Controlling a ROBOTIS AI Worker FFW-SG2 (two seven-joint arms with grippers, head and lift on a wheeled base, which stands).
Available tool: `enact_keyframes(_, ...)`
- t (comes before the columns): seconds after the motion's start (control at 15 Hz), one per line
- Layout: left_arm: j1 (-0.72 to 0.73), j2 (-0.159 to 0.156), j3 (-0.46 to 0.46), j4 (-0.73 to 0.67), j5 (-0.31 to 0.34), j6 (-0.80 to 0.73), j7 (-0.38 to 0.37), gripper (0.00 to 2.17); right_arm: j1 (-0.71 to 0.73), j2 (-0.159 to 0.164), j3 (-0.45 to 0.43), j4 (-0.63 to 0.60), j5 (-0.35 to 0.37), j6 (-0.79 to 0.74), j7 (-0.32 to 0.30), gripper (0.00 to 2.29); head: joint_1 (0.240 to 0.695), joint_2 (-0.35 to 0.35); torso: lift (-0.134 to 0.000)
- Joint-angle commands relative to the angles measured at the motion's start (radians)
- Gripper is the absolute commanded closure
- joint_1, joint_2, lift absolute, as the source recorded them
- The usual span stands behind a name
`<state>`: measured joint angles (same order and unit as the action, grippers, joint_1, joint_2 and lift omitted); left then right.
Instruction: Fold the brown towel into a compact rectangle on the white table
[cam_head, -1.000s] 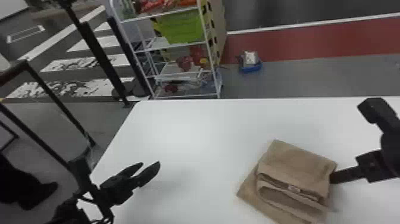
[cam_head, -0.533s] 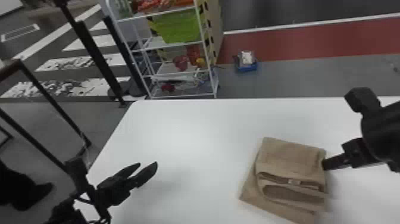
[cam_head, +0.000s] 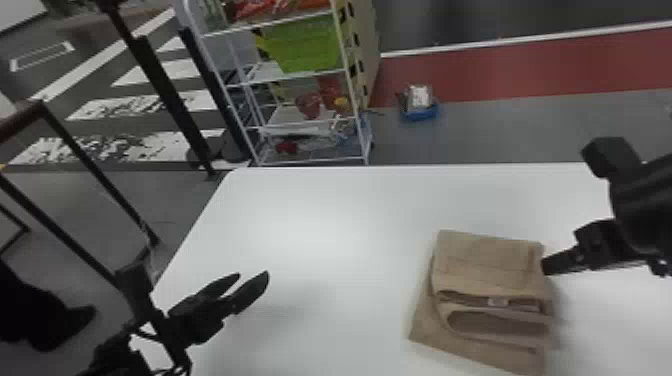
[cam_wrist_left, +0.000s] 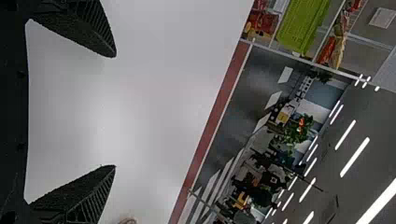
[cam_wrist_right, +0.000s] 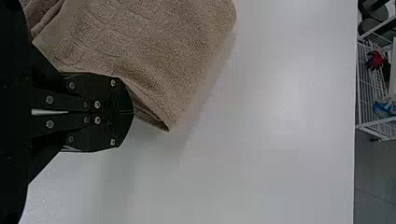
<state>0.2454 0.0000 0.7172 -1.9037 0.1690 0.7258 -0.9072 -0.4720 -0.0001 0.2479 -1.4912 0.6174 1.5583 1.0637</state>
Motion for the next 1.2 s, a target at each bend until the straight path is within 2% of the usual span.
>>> enact_keyframes(0.0, 0.000, -0.003, -0.002, 0.000, 0.000, -0.002, 0.001, 0.02, -0.005, 0.001, -0.012, 0.000, -0.008, -0.022, -0.017, 1.53, 0.695, 0.335, -0.124)
enact_keyframes(0.2, 0.000, -0.003, -0.005, 0.000, 0.000, -0.002, 0.002, 0.02, -0.010, 0.001, -0.018, 0.000, -0.038, -0.083, -0.057, 1.53, 0.695, 0.327, -0.124)
enact_keyframes(0.73, 0.000, -0.003, -0.010, 0.000, -0.002, -0.002, 0.007, 0.02, -0.051, 0.001, -0.012, 0.091, -0.062, -0.160, -0.091, 1.52, 0.695, 0.314, -0.124)
enact_keyframes(1.13, 0.000, -0.003, -0.010, 0.000, -0.002, -0.002, 0.008, 0.02, -0.056, 0.001, -0.006, 0.092, -0.134, -0.203, -0.134, 1.52, 0.695, 0.318, -0.124)
